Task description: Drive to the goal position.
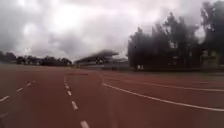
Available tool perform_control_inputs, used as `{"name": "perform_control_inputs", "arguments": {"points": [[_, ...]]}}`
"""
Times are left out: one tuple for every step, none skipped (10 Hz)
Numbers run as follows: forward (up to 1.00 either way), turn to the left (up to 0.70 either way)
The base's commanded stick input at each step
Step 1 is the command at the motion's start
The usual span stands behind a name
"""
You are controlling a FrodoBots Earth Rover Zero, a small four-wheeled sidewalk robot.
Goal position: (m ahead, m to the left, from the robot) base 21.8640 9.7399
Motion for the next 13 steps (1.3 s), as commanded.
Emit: {"name": "perform_control_inputs", "arguments": {"points": [[0.7,0.0],[0.7,0.0],[0.7,0.0],[0.7,0.0],[0.7,0.0],[0.7,0.0],[0.7,0.0],[0.7,0.0],[0.7,0.0],[0.7,0.0],[0.7,0.0],[0.7,0.0],[0.7,0.0]]}}
